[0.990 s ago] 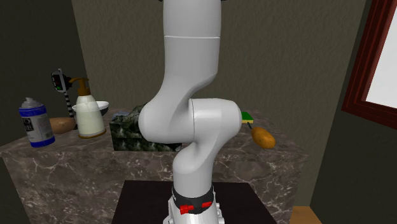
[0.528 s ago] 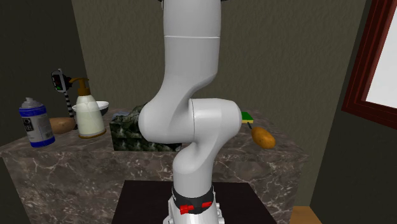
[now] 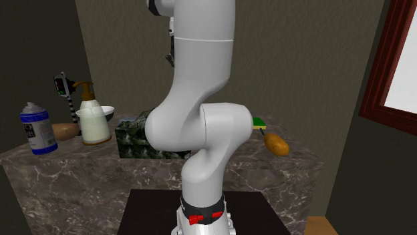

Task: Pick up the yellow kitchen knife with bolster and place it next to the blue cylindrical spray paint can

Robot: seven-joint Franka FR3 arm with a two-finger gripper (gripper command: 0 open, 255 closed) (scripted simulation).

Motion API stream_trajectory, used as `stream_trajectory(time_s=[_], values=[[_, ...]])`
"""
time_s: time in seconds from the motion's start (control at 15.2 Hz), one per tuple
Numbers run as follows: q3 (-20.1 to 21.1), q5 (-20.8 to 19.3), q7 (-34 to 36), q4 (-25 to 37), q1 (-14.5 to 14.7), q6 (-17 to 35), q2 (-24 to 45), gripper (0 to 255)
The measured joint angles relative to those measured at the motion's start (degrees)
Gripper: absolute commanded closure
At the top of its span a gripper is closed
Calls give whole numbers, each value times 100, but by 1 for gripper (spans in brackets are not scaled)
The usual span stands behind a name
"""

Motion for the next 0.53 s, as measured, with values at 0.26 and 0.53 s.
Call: stream_trajectory(time_s=[0.26,0.53], values=[[329,107,545,124,226,8,99,255],[648,193,1072,240,446,55,224,255]])
